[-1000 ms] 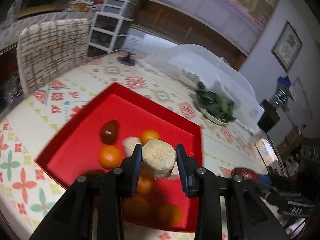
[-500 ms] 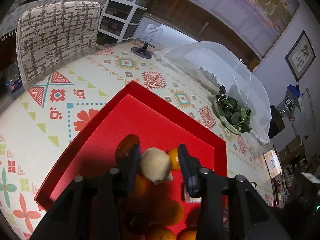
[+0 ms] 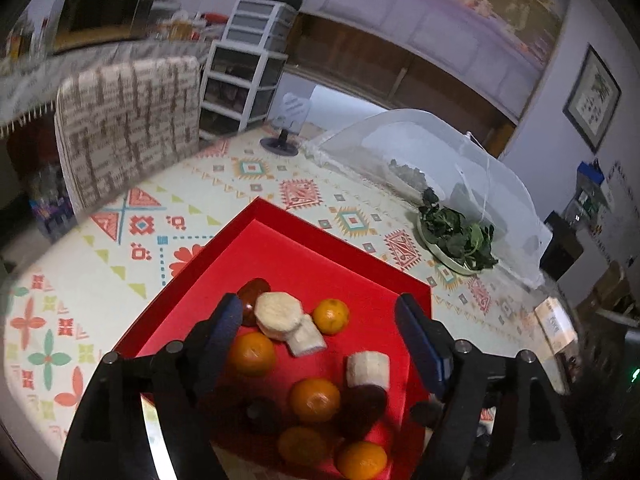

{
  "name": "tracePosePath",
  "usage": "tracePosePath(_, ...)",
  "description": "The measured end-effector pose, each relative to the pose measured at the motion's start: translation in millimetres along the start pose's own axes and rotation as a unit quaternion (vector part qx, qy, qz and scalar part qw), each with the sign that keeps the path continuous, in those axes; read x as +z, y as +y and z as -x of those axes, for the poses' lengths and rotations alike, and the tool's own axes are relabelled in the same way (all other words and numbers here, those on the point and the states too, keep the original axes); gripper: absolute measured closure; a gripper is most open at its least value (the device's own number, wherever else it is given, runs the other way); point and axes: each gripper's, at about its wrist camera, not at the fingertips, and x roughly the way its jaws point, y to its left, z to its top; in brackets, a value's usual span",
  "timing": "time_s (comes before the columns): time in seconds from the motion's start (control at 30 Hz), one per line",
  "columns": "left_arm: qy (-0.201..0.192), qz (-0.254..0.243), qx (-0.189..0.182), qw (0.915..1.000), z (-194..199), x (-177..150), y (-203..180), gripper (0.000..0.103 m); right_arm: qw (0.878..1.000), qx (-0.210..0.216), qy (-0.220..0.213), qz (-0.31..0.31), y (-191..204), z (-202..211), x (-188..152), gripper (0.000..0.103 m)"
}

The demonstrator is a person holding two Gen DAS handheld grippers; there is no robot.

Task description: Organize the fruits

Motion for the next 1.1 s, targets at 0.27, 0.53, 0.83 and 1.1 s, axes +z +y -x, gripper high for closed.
tracePosePath(0.27,-0.052,-0.055,0.091,0.993,32,-28,-53,0.004,0.998,-0.049,-0.047,-0.011,-15,46,-29,0.043)
tracePosePath(0.53,-0.054,-0.119,0.126,0.9834,38,-60,-101,0.004,0.992,-0.077,-0.071,-0.074,-51,77,-63,0.04)
tracePosePath(0.83,-0.017,-0.159,0.113,0.9807,26,-88,-139,0.004,0.986,-0.088,-0.087,-0.115,-80,106,-92,0.035)
tracePosePath(1.1,-0.003,-0.175,0.106,0.9788,21,-98,-158,0.004,0.982,-0.096,-0.09,-0.136,-97,116,-104,0.032)
